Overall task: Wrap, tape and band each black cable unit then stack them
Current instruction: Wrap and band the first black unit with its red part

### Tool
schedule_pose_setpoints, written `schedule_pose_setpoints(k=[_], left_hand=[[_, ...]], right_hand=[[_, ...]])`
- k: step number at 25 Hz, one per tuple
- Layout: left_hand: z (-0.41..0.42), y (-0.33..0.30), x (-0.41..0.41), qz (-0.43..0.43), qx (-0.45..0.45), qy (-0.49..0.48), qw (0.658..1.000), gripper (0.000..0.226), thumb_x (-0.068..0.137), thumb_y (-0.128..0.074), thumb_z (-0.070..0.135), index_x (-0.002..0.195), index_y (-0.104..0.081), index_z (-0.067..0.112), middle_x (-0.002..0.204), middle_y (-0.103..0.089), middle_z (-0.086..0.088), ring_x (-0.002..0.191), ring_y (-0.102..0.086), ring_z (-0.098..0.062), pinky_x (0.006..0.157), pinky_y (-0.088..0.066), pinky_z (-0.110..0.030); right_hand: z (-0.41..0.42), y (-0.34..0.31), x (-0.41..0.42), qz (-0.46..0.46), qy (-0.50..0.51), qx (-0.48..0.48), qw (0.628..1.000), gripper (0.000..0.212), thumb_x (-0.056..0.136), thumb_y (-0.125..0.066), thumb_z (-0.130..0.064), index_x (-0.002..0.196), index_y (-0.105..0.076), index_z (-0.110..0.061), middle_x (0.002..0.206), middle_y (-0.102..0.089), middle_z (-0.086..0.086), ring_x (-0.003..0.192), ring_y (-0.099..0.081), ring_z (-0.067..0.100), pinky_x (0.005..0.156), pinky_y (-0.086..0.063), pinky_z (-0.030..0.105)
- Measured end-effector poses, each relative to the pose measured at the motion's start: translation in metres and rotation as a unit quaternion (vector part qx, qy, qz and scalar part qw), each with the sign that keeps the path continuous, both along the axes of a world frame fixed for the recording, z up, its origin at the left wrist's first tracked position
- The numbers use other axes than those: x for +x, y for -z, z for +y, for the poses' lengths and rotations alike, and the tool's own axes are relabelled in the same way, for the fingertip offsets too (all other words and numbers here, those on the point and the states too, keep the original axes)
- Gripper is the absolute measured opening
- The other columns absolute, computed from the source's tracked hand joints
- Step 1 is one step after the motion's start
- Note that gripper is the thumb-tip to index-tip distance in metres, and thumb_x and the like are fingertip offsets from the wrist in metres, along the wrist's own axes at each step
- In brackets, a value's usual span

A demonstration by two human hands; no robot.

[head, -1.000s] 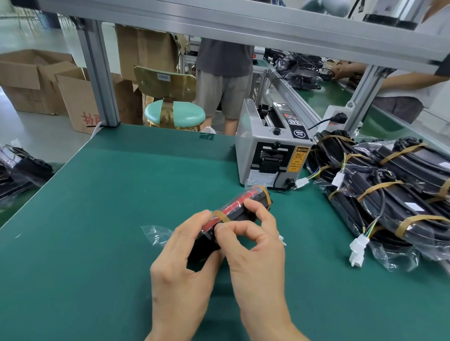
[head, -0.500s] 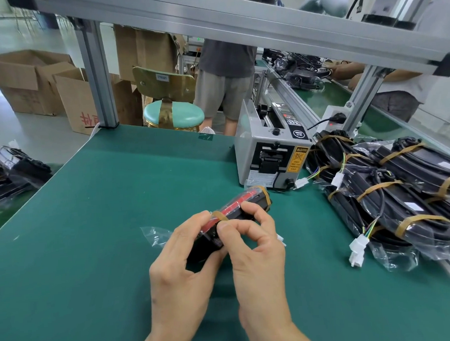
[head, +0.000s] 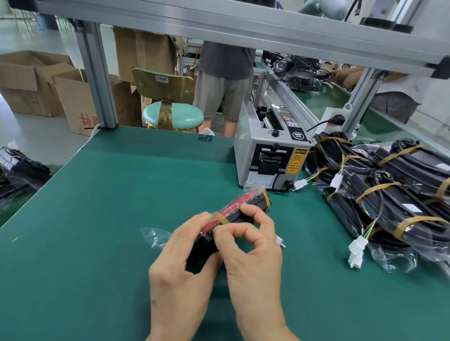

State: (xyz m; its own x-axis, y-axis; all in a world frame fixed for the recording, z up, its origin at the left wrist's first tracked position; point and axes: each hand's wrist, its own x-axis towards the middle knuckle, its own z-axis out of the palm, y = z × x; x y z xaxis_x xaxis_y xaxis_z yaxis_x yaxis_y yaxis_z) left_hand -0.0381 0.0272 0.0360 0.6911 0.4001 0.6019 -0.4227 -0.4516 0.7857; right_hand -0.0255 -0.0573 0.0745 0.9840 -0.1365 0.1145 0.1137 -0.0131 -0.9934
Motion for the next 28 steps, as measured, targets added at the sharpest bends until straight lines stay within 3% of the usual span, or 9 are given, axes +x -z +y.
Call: schedule_pose_setpoints(k=[8,14,18,24,28], left_hand=[[-0.0006,-0.0004,0.0,0.003,-0.002,-0.011,1.0,0.051,0.065,-0.073,0.011,0.114,-0.061,0.025,0.113,-0.063,0.018,0.105,-0.06,0.001,0.093,-0.041,-0.011],[-0.0012,-0.003,0.0003,0.011,-0.008,-0.008,1.0,0.049,0.066,-0.073,0.014,0.113,-0.061,0.024,0.112,-0.061,0.021,0.103,-0.059,0.005,0.091,-0.039,-0.007],[-0.0015,-0.0028,-0.0006,0.009,-0.002,-0.008,1.0,0.051,0.066,-0.073,0.012,0.114,-0.061,0.023,0.113,-0.061,0.021,0.104,-0.058,0.005,0.092,-0.039,-0.007],[-0.0009,-0.0009,-0.0008,0.005,-0.001,-0.009,1.0,0.051,0.066,-0.072,0.01,0.114,-0.061,0.023,0.114,-0.062,0.018,0.105,-0.059,0.003,0.093,-0.04,-0.009],[-0.0011,-0.0013,-0.001,0.005,-0.004,-0.008,1.0,0.05,0.066,-0.071,0.01,0.114,-0.062,0.024,0.113,-0.064,0.015,0.106,-0.059,0.003,0.092,-0.04,-0.008]], right_hand=[[-0.0022,-0.0025,0.0013,-0.009,-0.018,-0.014,1.0,0.009,0.066,-0.068,-0.035,0.059,-0.071,-0.031,0.111,-0.047,-0.037,0.122,-0.041,-0.007,0.103,-0.038,0.027],[-0.0055,-0.0041,0.0029,0.0,-0.051,0.021,0.999,0.01,0.067,-0.068,-0.033,0.059,-0.071,-0.028,0.11,-0.05,-0.034,0.121,-0.043,-0.003,0.093,-0.037,0.022],[-0.0053,-0.0047,0.0024,-0.009,-0.044,-0.007,0.999,0.009,0.067,-0.067,-0.035,0.059,-0.071,-0.031,0.11,-0.048,-0.035,0.122,-0.041,-0.006,0.095,-0.036,0.02],[-0.0033,-0.0041,0.0016,-0.011,-0.021,-0.032,0.999,0.009,0.068,-0.067,-0.037,0.061,-0.071,-0.032,0.111,-0.047,-0.036,0.121,-0.042,-0.005,0.106,-0.036,0.032],[-0.0005,-0.001,-0.0003,-0.012,-0.007,-0.027,1.0,0.018,0.077,-0.074,-0.021,0.061,-0.07,-0.028,0.112,-0.049,-0.03,0.12,-0.046,0.0,0.106,-0.038,0.039]])
